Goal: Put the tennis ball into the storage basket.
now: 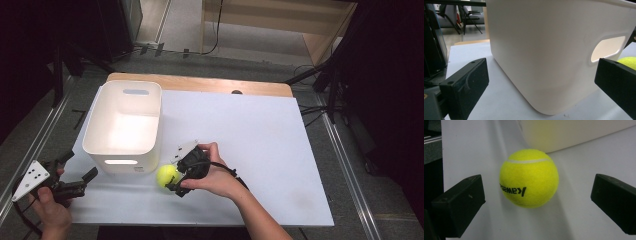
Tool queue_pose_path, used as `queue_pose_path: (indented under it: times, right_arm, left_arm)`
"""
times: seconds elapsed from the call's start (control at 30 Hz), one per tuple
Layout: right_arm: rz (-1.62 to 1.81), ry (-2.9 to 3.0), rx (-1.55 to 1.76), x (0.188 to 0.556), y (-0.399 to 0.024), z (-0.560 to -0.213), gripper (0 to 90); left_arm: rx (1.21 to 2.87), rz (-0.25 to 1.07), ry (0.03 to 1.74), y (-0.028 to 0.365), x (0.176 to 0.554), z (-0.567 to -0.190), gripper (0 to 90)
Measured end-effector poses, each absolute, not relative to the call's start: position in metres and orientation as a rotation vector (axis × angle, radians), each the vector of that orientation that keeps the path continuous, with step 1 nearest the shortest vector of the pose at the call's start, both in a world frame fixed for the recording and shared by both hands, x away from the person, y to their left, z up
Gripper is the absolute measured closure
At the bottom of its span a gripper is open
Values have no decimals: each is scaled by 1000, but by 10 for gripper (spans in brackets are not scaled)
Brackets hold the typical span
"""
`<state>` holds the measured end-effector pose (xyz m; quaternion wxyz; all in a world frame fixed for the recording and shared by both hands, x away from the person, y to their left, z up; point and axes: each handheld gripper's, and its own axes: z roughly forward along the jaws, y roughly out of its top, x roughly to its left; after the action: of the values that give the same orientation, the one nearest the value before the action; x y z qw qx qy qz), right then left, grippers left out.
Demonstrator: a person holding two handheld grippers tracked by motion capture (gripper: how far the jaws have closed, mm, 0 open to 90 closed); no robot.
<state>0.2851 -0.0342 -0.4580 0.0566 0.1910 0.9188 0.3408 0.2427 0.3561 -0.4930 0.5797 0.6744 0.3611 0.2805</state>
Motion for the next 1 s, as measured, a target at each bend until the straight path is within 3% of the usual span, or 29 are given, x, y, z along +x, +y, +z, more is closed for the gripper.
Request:
queue_pose_path:
  times: [0.4, 0.47, 0.77, 1.0]
  right_arm:
    - [1005, 2831, 575, 286, -25, -465, 0]
    - [993, 2829, 599, 285, -24, -466, 48]
    - [968, 2851, 601, 286, -16, -472, 57]
    - [939, 2855, 629, 285, -12, -474, 121]
  left_arm:
    - [1576, 655, 844, 356, 243, -493, 0]
    - [1576, 655, 844, 356, 243, -493, 0]
    - [1577, 656, 844, 356, 243, -493, 0]
    - [1578, 655, 843, 356, 243, -493, 0]
